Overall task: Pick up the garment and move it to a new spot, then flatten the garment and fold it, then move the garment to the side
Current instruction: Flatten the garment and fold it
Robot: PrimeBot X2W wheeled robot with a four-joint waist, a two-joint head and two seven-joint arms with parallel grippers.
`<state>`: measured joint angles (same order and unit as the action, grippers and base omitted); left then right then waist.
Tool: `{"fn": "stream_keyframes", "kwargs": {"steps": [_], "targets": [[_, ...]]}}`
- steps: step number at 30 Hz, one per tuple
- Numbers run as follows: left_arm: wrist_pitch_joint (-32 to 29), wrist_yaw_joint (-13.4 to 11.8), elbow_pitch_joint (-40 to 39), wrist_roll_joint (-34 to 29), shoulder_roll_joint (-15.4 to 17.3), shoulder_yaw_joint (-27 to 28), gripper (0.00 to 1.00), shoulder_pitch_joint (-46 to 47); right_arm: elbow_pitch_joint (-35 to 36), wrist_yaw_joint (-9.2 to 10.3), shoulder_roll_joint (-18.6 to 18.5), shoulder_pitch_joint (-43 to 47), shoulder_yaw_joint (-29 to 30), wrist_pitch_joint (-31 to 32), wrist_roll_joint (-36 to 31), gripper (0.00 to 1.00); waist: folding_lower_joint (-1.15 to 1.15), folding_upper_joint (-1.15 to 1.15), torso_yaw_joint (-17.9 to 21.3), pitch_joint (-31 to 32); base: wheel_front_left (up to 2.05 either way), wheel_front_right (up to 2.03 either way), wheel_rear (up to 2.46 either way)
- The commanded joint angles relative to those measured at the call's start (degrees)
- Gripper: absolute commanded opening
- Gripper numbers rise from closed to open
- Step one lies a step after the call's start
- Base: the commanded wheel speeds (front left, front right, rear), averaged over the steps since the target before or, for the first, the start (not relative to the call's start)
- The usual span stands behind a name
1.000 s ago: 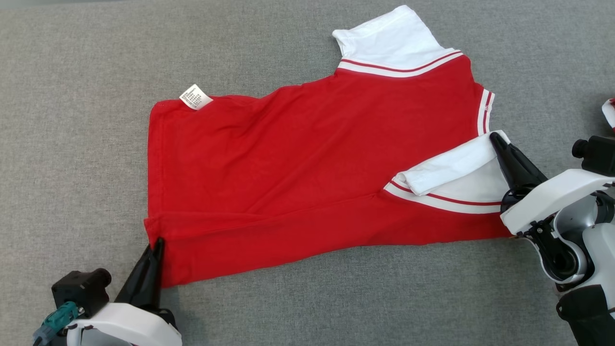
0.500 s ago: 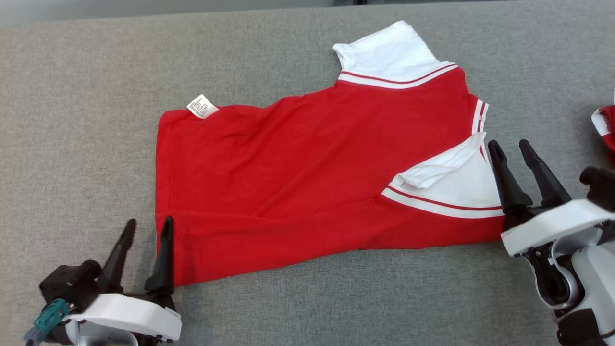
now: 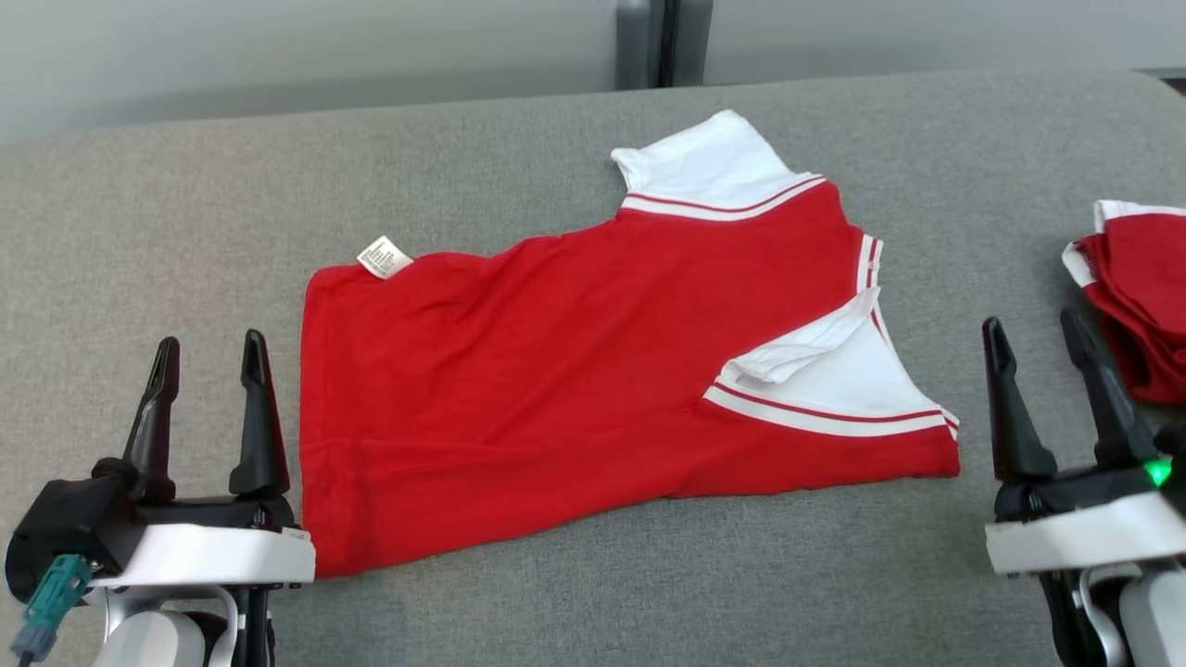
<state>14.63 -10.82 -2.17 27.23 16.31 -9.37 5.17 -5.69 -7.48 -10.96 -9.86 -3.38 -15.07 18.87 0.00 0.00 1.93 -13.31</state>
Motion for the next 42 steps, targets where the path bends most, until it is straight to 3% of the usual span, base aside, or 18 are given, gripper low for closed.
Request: {"fn": "stream_keyframes", "kwargs": {"steps": [1,12,29,42], "targets": [[0.2,0.1,0.5,-0.9,0.1,0.3,1.0,0.2,1.2,-0.03,0.5,1.9,0.7,-0.1,-1.3,1.0,0.0,0.0,0.4,1.2,0.0,0.0,0.0],[0.4,1.2,5.0,-2.7,-0.9,0.0,1.0,-6.0,4.3,-0.03,3.1,9.1,2.5,1.5,-4.2,1.0,0.0,0.0,1.8,4.3,0.0,0.0,0.0],[-2.1,2.3,9.0,-1.8,-1.0,-1.9,1.0,-3.3,3.6,-0.03,3.9,7.6,3.5,3.4,-3.5,1.0,0.0,0.0,0.9,3.0,0.0,0.0,0.0],[-3.2,6.5,23.0,2.7,-3.9,-3.5,1.0,-0.5,-10.2,-0.03,5.0,3.1,1.6,2.7,-1.8,1.0,0.0,0.0,-0.4,-1.8,0.0,0.0,0.0]]}}
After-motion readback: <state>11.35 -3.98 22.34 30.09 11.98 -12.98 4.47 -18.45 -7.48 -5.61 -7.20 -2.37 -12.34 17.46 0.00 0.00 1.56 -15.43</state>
